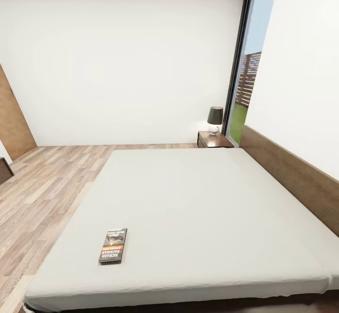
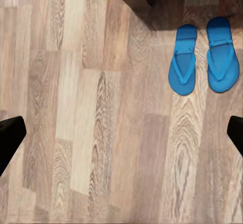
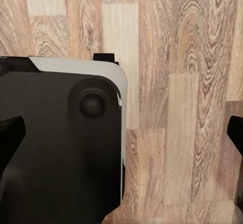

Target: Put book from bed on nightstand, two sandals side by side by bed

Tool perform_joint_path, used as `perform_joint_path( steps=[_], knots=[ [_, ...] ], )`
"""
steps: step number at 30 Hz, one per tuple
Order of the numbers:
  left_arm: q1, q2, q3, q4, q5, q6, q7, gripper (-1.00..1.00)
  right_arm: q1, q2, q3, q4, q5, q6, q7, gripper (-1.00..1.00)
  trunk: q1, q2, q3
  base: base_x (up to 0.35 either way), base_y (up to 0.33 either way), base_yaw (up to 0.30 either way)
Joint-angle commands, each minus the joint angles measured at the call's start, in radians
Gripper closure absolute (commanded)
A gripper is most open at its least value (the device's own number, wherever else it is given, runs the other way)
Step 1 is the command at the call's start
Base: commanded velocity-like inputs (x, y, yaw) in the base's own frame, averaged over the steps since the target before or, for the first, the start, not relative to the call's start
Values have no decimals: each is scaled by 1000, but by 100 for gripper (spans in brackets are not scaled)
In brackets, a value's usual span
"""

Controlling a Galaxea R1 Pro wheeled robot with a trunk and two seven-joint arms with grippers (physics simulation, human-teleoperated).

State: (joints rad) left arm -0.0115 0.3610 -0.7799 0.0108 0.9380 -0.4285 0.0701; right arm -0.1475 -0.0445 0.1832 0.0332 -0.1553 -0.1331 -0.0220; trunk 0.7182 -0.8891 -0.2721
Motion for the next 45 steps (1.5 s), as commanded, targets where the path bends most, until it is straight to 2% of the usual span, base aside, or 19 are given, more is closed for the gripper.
perform_joint_path(
  steps=[1, 6, 7, 10, 11, 14, 17, 18, 19, 23, 26, 27, 29, 33, 34, 37, 42, 43, 45],
  knots=[
    [-1, 1, -14, 1, -2, -2, 6, -100, -1, 0, 9, 4, -10, -6, 0, -100, 0, -1, -1, 0, 0, 0],
    [52, 157, 30, 1, 164, 1, 48, -100, 0, 2, 9, 4, -11, -6, -6, -100, 0, -1, -1, 0, 0, 0],
    [52, 157, 30, 1, 164, 1, 48, -100, 0, 2, 9, 4, -11, -6, -6, -100, 0, -1, -1, 0, 0, 0],
    [71, 240, 41, 1, 265, 6, 98, -100, 1, 3, 9, 4, -12, -6, -8, -100, 0, -1, -1, 0, 0, 0],
    [71, 240, 41, 1, 265, 6, 98, -100, 1, 3, 9, 4, -12, -6, -8, -100, 0, -1, -1, 0, 0, 0],
    [82, 312, 48, 1, 338, 10, 171, -100, 4, 3, 9, 4, -13, -6, -9, -100, 0, -1, -1, 0, 0, 0],
    [86, 379, 54, 1, 382, 14, 262, -100, 8, 3, 9, 4, -14, -6, -10, -100, 0, -1, -1, 0, 0, 0],
    [85, 400, 57, 1, 394, 15, 293, -100, 9, 3, 9, 4, -14, -6, -10, -100, 0, -1, -1, 0, 0, 0],
    [85, 400, 57, 1, 394, 15, 293, -100, 9, 3, 9, 4, -14, -6, -10, -100, 0, -1, -1, 0, 0, 0],
    [81, 482, 74, 1, 447, 18, 385, -100, 12, 4, 9, 4, -15, -6, -10, -100, 0, -1, -1, 0, 0, 0],
    [76, 545, 84, 0, 495, 26, 415, -100, 13, 5, 9, 4, -15, -6, -10, -100, 0, -1, -1, 0, 0, 0],
    [76, 545, 84, 0, 495, 26, 415, -100, 13, 5, 9, 4, -15, -6, -10, -100, 0, -1, -1, 0, 0, 0],
    [74, 582, 88, -5, 523, 42, 426, -100, 13, 5, 9, 4, -15, -6, -10, -100, 0, -1, -1, 0, 0, 0],
    [37, 648, 92, -70, 552, 96, 413, -100, 14, 6, 9, 4, -15, -6, -10, -100, 0, -1, -1, 0, 0, 0],
    [37, 648, 92, -70, 552, 96, 413, -100, 14, 6, 9, 4, -15, -6, -10, -100, 0, -1, -1, 0, 0, 0],
    [-4, 680, 92, -124, 559, 121, 394, -100, 14, 7, 9, 4, -15, -6, -10, -100, 0, -1, -1, 0, 0, 0],
    [-86, 752, 94, -294, 564, 162, 351, -100, 14, 6, 9, 4, -15, -6, -10, -100, 0, -1, -1, 0, 0, 0],
    [-86, 752, 94, -294, 564, 162, 351, -100, 14, 6, 9, 4, -15, -6, -10, -100, 0, -1, -1, 0, 0, 0],
    [-107, 777, 94, -363, 554, 183, 342, -100, 14, 7, 9, 4, -15, -6, -10, -100, 0, -1, -1, 0, 0, 0]
  ],
)
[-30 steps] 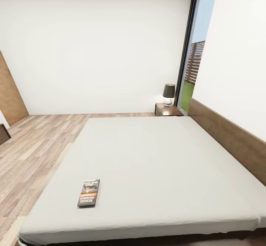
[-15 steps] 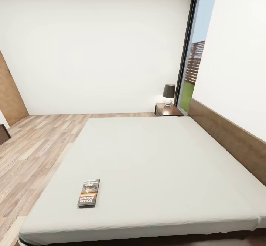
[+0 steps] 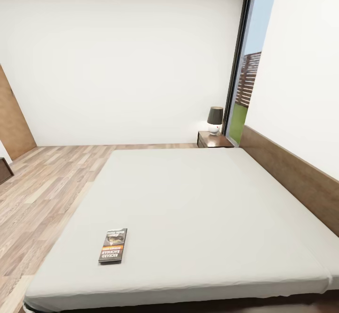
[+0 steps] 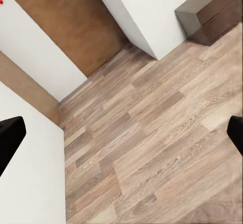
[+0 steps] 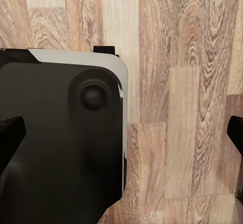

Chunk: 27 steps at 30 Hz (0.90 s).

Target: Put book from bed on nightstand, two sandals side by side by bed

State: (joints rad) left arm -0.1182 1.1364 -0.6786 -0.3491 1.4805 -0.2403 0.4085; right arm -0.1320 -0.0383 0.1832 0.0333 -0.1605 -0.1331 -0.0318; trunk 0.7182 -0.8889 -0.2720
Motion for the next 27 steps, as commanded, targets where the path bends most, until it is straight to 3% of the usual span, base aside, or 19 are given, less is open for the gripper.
perform_joint_path(
  steps=[1, 5, 6, 8, 10, 12, 13, 14, 15, 16, 20, 21, 24, 25, 27],
  knots=[
    [-14, 10, -7, -32, 1, 9, 1, -100, -1, 0, 9, 3, -10, -6, 0, -100, 0, -1, -1, 0, 0, 0],
    [-97, 31, -7, -110, -75, 68, -4, -100, -1, 0, 9, 3, -11, -6, 0, -100, 0, -1, -1, 0, 0, 0],
    [-97, 31, -7, -110, -75, 68, -4, -100, -1, 0, 9, 3, -11, -6, 0, -100, 0, -1, -1, 0, 0, 0],
    [-164, 33, -7, -131, -123, 97, -3, -100, -1, 1, 9, 3, -11, -6, 0, -100, 0, -1, -1, 0, 0, 0],
    [-239, 24, -7, -148, -179, 132, -2, -100, -1, 1, 9, 3, -11, -6, 0, -100, 0, -1, -1, 0, 0, 0],
    [-313, -9, -7, -162, -242, 176, -1, -100, -1, 1, 9, 3, -11, -6, 0, -100, 0, -1, -1, 0, 0, 0],
    [-313, -9, -7, -162, -242, 176, -1, -100, -1, 1, 9, 3, -11, -6, 0, -100, 0, -1, -1, 0, 0, 0],
    [-349, -31, -7, -167, -275, 203, 0, -100, -1, 2, 9, 3, -11, -6, 0, -100, 0, -1, -1, 0, 0, 0],
    [-423, -83, -7, -173, -343, 266, 0, -100, -1, 2, 9, 3, -11, -6, 0, -100, 0, -1, -1, 0, 0, 0],
    [-423, -83, -7, -173, -343, 266, 0, -100, -1, 2, 9, 3, -11, -6, 0, -100, 0, -1, -1, 0, 0, 0],
    [-570, -193, -7, -180, -465, 393, -5, -100, -1, 2, 9, 2, -11, -6, 0, -100, 0, -1, -1, 0, 0, 0],
    [-570, -193, -7, -180, -465, 393, -5, -100, -1, 2, 9, 2, -11, -6, 0, -100, 0, -1, -1, 0, 0, 0],
    [-648, -281, -7, -180, -521, 464, -11, -100, -1, 2, 9, 2, -10, -6, 0, -100, 0, -1, -1, 0, 0, 0],
    [-648, -281, -7, -180, -521, 464, -11, -100, -1, 2, 9, 2, -10, -6, 0, -100, 0, -1, -1, 0, 0, 0],
    [-679, -341, -7, -180, -541, 492, -20, -100, -1, 2, 9, 2, -8, -6, 0, -100, 0, -1, -1, 0, 0, 0]
  ],
)
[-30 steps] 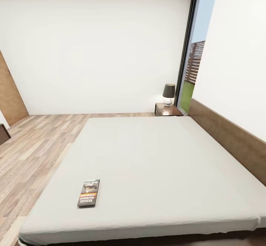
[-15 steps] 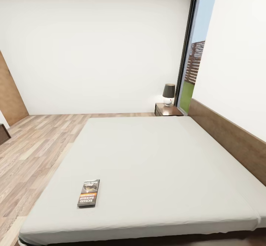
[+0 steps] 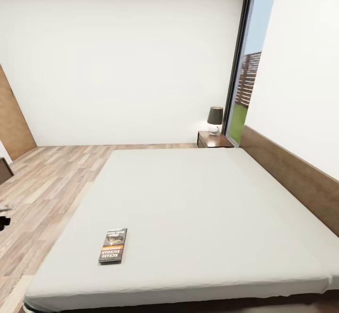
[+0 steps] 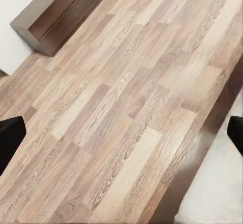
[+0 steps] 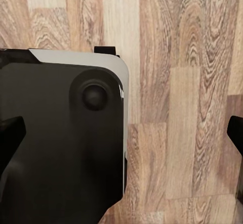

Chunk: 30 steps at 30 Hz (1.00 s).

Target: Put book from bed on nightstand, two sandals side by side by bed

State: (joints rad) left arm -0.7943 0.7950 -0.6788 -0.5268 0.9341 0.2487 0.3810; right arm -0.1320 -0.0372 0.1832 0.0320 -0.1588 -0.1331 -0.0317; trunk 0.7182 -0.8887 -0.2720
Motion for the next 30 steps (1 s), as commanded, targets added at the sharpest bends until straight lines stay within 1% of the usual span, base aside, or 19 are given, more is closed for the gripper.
perform_joint_path(
  steps=[1, 4, 5, 9, 10, 13, 14, 18, 19, 23, 24, 26, 28, 29, 30],
  knots=[
    [-3, 0, -7, -2, 5, 3, 8, -100, -1, 0, 9, 3, -10, -6, 0, -100, 0, -1, -1, 0, 0, 0],
    [-30, -98, -7, -1, -13, 29, -9, -100, -1, 1, 9, 3, -6, -6, 0, -100, 0, -1, -1, 0, 0, 0],
    [-30, -98, -7, -1, -13, 29, -9, -100, -1, 1, 9, 3, -6, -6, 0, -100, 0, -1, -1, 0, 0, 0],
    [-48, -232, -9, 13, -26, 44, -24, -100, -1, 1, 10, 3, -3, -6, 0, -100, 0, -1, -1, 0, 0, 0],
    [-48, -232, -9, 13, -26, 44, -24, -100, -1, 1, 10, 3, -3, -6, 0, -100, 0, -1, -1, 0, 0, 0],
    [-54, -324, -9, 21, -31, 50, -29, -100, -1, 2, 10, 1, -2, -6, 0, -100, 0, -1, -1, 0, 0, 0],
    [-54, -324, -9, 21, -31, 50, -29, -100, -1, 2, 10, 1, -2, -6, 0, -100, 0, -1, -1, 0, 0, 0],
    [-58, -426, -10, 26, -38, 56, -33, -100, -1, 1, 10, -5, -1, -7, 0, -100, 0, -1, -1, 0, 0, 0],
    [-58, -426, -10, 26, -38, 56, -33, -100, -1, 1, 10, -5, -1, -7, 0, -100, 0, -1, -1, 0, 0, 0],
    [-63, -525, -11, 28, -42, 79, -35, -100, -1, 0, 9, -9, -1, -7, 0, -100, 0, -1, -1, 0, 0, 0],
    [-63, -525, -11, 28, -42, 79, -35, -100, -1, 0, 9, -9, -1, -7, 0, -100, 0, -1, -1, 0, 0, 0],
    [-71, -564, -12, 29, -43, 108, -35, -100, -1, -1, 9, -10, -1, -7, 0, -100, 0, -1, -1, 0, 0, 0],
    [-78, -592, -12, 30, -44, 146, -34, -100, -1, 0, 9, -11, -1, -8, 0, -100, 0, -1, -1, 0, 0, 0],
    [-81, -603, -11, 30, -44, 167, -34, -100, -1, 0, 9, -12, -1, -8, 0, -100, 0, -1, -1, 0, 0, 0],
    [-81, -603, -11, 30, -44, 167, -34, -100, -1, 0, 9, -12, -1, -8, 0, -100, 0, -1, -1, 0, 0, 0]
  ],
)
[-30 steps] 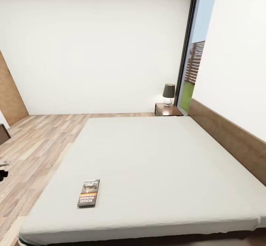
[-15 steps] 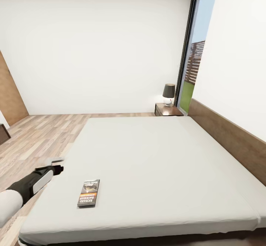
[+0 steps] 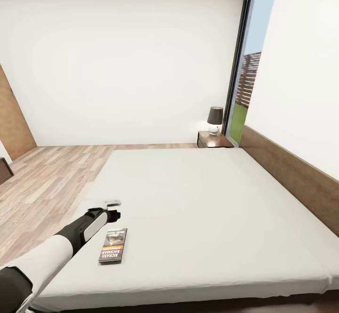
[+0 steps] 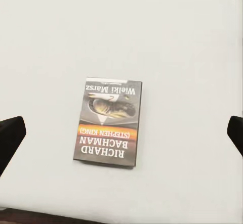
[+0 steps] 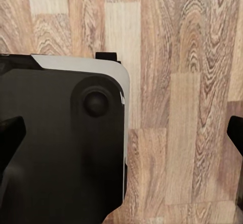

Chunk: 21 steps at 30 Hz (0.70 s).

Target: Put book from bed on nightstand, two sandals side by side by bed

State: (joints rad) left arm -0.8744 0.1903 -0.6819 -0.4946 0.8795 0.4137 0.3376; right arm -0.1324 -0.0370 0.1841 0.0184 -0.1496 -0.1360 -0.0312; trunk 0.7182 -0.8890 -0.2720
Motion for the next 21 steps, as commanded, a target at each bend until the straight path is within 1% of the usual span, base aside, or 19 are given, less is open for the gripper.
perform_joint_path(
  steps=[1, 2, 3, 7, 12, 18, 21],
  knots=[
    [-3, -8, -8, -4, 10, 21, 9, -100, -1, 1, 9, 2, -10, -5, -1, -100, 0, -1, -1, 0, 0, 0],
    [-5, -16, -8, -5, 10, 39, 9, -100, -1, 1, 9, 1, -10, -5, -1, -100, 0, -1, -1, 0, 0, 0],
    [-5, -16, -8, -5, 10, 39, 9, -100, -1, 1, 9, 1, -10, -5, -1, -100, 0, -1, -1, 0, 0, 0],
    [-12, -38, -7, -7, 9, 94, 9, -100, -1, -1, 5, 1, -11, -4, -1, -100, 0, -1, -1, 0, 0, 0],
    [-16, -47, -9, -4, 10, 121, 11, -100, -1, -4, 4, 1, -14, -4, -1, -100, 0, -1, -1, 0, 0, 0],
    [-23, -49, -13, -7, 11, 153, 14, -100, -1, -6, 9, 1, -12, -4, 0, -100, 0, -1, -1, 0, 0, 0],
    [-54, -50, -11, -5, 12, 199, 17, -100, -1, -7, 11, 1, -10, -5, 0, -100, 0, -1, -1, 0, 0, 0]
  ],
)
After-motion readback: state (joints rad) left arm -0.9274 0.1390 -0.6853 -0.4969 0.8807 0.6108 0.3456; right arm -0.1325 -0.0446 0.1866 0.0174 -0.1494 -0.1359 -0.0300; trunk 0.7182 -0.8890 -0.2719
